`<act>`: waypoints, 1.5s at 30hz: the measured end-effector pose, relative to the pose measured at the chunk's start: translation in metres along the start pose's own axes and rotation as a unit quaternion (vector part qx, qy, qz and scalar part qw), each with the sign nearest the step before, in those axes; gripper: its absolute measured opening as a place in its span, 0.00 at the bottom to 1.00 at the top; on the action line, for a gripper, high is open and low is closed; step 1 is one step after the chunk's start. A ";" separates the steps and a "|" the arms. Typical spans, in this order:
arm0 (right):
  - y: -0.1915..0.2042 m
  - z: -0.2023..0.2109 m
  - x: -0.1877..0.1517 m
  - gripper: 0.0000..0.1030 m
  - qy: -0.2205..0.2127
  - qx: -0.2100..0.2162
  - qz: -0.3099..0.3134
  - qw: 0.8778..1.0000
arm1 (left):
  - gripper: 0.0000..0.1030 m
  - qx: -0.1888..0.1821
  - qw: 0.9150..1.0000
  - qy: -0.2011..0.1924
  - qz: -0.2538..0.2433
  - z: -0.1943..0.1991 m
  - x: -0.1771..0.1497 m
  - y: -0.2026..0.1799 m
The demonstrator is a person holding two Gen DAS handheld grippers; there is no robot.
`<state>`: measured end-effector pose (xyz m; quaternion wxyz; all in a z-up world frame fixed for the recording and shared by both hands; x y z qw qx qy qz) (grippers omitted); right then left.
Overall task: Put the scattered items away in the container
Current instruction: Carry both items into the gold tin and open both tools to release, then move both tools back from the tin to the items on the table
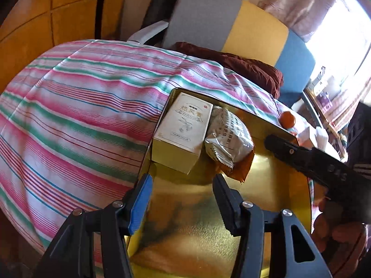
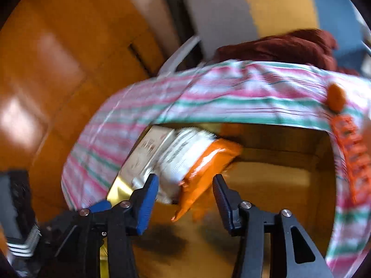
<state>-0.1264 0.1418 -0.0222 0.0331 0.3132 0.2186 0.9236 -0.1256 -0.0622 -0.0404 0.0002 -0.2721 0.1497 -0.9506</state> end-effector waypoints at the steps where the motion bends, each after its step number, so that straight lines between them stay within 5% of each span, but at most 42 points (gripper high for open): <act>1: -0.005 0.000 0.002 0.49 0.001 -0.010 -0.013 1.000 | 0.53 0.000 1.000 -0.001 0.001 0.001 0.001 0.000; 6: -0.024 -0.025 0.007 0.48 0.042 -0.030 -0.058 0.997 | 0.53 -0.004 1.000 -0.007 0.003 0.006 -0.003 -0.002; 14: -0.010 -0.040 0.013 0.47 0.043 -0.028 -0.004 0.999 | 0.53 -0.012 1.000 0.006 -0.006 0.002 -0.018 -0.012; 24: -0.017 0.055 -0.002 0.63 -0.033 -0.002 0.011 0.999 | 0.53 -0.070 0.997 -0.013 -0.033 0.011 -0.038 -0.065; 32: -0.084 0.150 -0.033 0.66 -0.120 -0.105 0.001 0.987 | 0.54 -0.136 0.984 -0.006 -0.112 0.022 -0.067 -0.152; 35: -0.122 0.176 -0.045 0.75 -0.142 -0.151 -0.034 0.978 | 0.54 -0.147 0.980 -0.001 -0.136 0.023 -0.079 -0.176; 40: -0.184 0.189 -0.051 0.87 -0.136 -0.211 -0.100 0.963 | 0.54 -0.158 0.972 0.008 -0.172 0.026 -0.096 -0.201; 45: -0.224 0.171 -0.049 0.87 -0.107 -0.201 -0.138 0.964 | 0.54 -0.147 0.971 0.014 -0.189 0.024 -0.104 -0.212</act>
Point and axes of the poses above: each gripper's, at about its wrist camera, not at the fingertips, and z roughly against the way its jaws point, y to its left, x to its top, the point moved 3 cm from there along -z, roughly the way its jaws point, and after that the axes turned 1 degree about -y, right-handed, at the moved point
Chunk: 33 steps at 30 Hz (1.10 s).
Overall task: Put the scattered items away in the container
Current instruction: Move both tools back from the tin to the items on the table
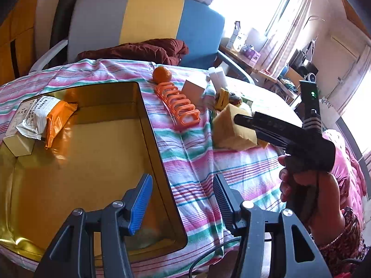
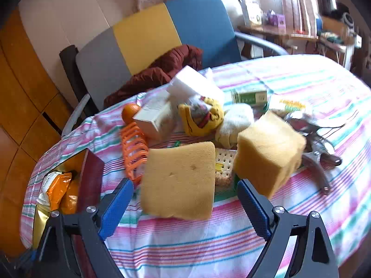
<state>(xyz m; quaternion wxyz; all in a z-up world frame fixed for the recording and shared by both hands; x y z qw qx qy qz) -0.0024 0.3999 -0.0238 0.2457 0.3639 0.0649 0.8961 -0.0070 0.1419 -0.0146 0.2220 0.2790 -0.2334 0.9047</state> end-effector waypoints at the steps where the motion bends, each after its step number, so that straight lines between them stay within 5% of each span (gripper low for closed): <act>1: 0.000 -0.005 -0.001 0.78 0.008 0.007 0.001 1.000 | 0.54 0.001 1.000 0.000 0.000 0.000 0.000 0.001; 7: 0.021 0.007 -0.018 0.52 0.010 0.056 0.060 0.997 | 0.54 -0.002 1.000 -0.004 0.000 -0.001 0.004 -0.005; 9: 0.024 0.022 -0.024 0.53 0.007 0.099 0.061 0.993 | 0.54 -0.007 1.000 -0.002 -0.006 -0.004 0.006 -0.011; 12: 0.023 0.038 -0.032 0.77 0.011 0.153 0.053 0.987 | 0.54 -0.011 1.000 0.005 -0.017 -0.010 0.009 -0.019; 14: 0.018 0.052 -0.035 0.77 -0.007 0.163 0.058 0.985 | 0.54 -0.014 0.999 0.011 -0.028 -0.014 0.010 -0.027; 19: -0.019 0.074 -0.018 0.79 -0.091 0.061 0.064 0.992 | 0.54 -0.024 0.997 0.025 -0.067 -0.028 0.012 -0.053; 24: -0.073 0.052 0.012 0.87 -0.094 -0.028 0.034 0.995 | 0.54 -0.026 0.992 0.036 -0.122 -0.039 0.009 -0.081; 28: -0.098 0.026 0.020 0.88 -0.066 -0.050 0.038 0.996 | 0.54 -0.028 0.988 0.033 -0.149 -0.044 0.009 -0.094; 33: -0.106 0.003 0.018 0.87 -0.057 -0.018 0.033 0.998 | 0.54 -0.037 0.986 0.047 -0.158 -0.062 0.017 -0.106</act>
Point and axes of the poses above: each gripper's, at about its wrist camera, not at the fingertips, and z roughly against the way its jaws point, y to its left, x to its top, the point moved 3 cm from there along -z, roughly the way its jaws point, and after that the axes turned 1 degree about -y, right-handed, at the moved point
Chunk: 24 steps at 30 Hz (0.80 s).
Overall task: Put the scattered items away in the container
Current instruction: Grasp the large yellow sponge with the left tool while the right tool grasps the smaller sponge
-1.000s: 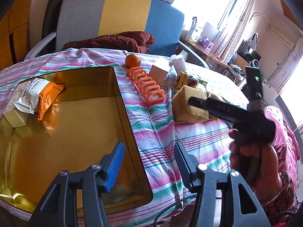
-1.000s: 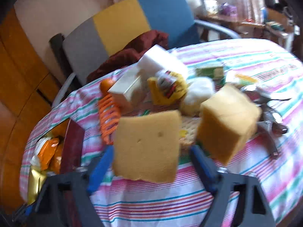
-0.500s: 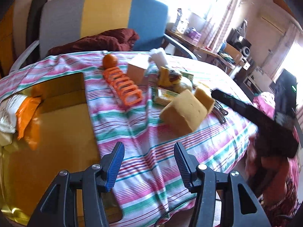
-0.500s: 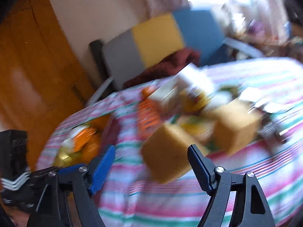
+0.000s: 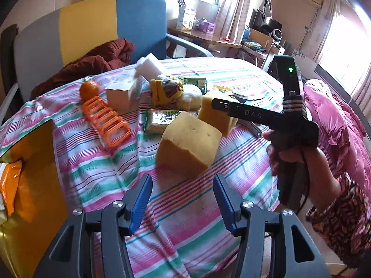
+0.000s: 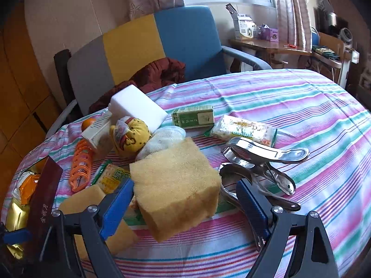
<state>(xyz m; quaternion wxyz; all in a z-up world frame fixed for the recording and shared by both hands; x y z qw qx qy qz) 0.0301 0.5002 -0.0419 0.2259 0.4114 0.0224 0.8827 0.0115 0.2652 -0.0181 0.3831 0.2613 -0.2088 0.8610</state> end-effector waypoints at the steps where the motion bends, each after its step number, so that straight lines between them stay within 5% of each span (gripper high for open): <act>1: 0.000 -0.001 -0.001 0.83 -0.002 0.009 -0.006 1.000 | 0.54 0.004 1.000 0.014 0.002 -0.008 0.003 0.000; 3: 0.003 -0.003 -0.003 0.72 0.001 0.022 -0.011 1.000 | 0.54 0.006 1.000 0.028 0.009 -0.018 0.006 0.002; 7: 0.011 0.000 -0.011 0.67 0.001 0.015 -0.001 1.000 | 0.54 -0.028 0.999 0.037 0.017 -0.028 0.013 0.001; 15: -0.013 0.026 -0.018 0.64 0.001 0.030 -0.098 0.995 | 0.64 -0.042 0.997 0.051 -0.039 -0.038 0.031 -0.011; 19: -0.014 0.044 -0.023 0.64 0.002 0.043 -0.104 0.994 | 0.79 -0.049 0.995 0.068 -0.061 -0.050 0.041 -0.014; 24: -0.014 0.045 -0.029 0.64 0.016 0.049 -0.107 0.993 | 0.81 -0.033 0.993 0.070 -0.093 -0.059 0.049 -0.019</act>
Point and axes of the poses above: each gripper's, at about its wrist camera, not at the fingertips, and z roughly against the way its jaws point, y to its left, x to its top, the point moved 3 cm from there along -z, roughly the way its jaws point, and after that the axes turned 1 degree about -y, right-handed, at the moved point
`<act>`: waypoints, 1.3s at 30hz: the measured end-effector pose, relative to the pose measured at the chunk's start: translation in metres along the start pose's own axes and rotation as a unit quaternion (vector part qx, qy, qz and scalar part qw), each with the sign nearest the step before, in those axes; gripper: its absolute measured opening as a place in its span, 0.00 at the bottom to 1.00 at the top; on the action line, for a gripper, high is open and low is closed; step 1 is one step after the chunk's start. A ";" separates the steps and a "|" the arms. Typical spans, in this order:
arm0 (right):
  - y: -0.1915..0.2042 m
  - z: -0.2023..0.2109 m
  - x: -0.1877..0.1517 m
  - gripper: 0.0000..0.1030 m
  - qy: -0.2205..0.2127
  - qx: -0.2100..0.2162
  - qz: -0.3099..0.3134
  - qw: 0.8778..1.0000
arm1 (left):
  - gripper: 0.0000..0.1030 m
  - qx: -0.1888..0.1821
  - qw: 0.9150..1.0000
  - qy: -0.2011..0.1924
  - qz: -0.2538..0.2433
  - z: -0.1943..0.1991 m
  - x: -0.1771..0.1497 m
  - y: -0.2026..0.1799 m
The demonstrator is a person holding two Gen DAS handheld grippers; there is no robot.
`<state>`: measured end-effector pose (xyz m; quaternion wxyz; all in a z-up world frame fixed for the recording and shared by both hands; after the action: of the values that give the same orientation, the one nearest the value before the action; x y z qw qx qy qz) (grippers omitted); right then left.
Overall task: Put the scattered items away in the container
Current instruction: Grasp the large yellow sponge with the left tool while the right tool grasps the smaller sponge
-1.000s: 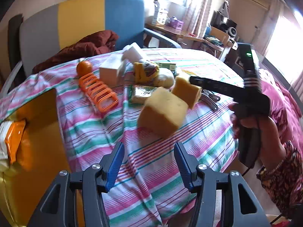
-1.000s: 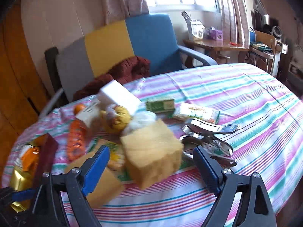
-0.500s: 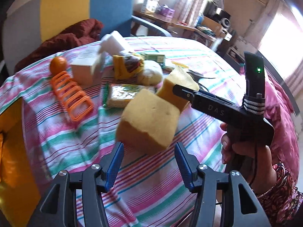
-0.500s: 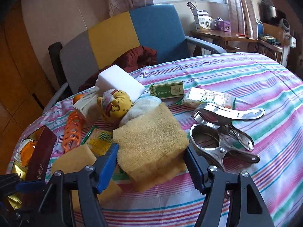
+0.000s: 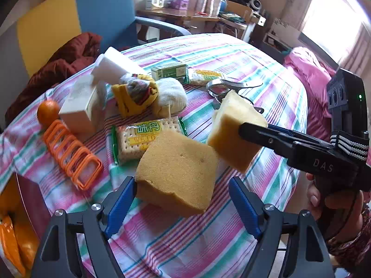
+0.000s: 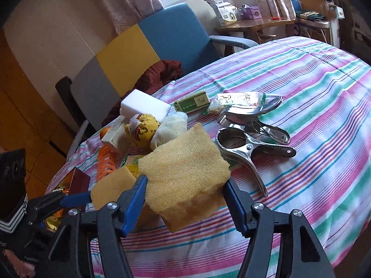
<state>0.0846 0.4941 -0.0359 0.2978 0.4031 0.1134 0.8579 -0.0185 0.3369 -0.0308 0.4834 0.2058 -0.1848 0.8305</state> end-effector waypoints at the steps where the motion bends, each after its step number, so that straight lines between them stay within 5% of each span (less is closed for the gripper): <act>1: -0.001 -0.001 -0.001 0.64 0.002 0.000 -0.002 1.000 | 0.81 0.004 1.000 0.000 -0.006 -0.001 0.001 -0.002; 8: -0.005 -0.006 -0.005 0.65 0.012 -0.001 -0.011 1.000 | 0.82 0.056 0.997 0.011 -0.047 -0.019 0.001 0.002; 13: -0.005 -0.008 -0.008 0.65 0.015 0.001 -0.010 1.000 | 0.82 0.027 0.999 0.004 -0.019 -0.026 -0.003 0.008; 24: -0.005 -0.010 -0.010 0.65 0.017 0.000 -0.020 1.000 | 0.79 0.042 0.999 -0.002 0.013 -0.029 -0.009 0.006; 39: 0.004 0.003 -0.015 0.63 0.028 -0.004 -0.043 0.999 | 0.67 -0.020 0.992 -0.034 0.116 -0.015 -0.029 0.022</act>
<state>0.0923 0.4815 -0.0417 0.3323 0.3725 0.1356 0.8558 -0.0275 0.3127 -0.0614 0.3812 0.2013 -0.2401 0.8698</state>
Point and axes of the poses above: each gripper's, at about its wrist camera, not at the fingertips, and z roughly against the way its jaws point, y to its left, x to its top, the point moved 3 cm from there along -z, roughly the way its jaws point, and after that the axes turned 1 degree about -y, right-handed, at the moved point
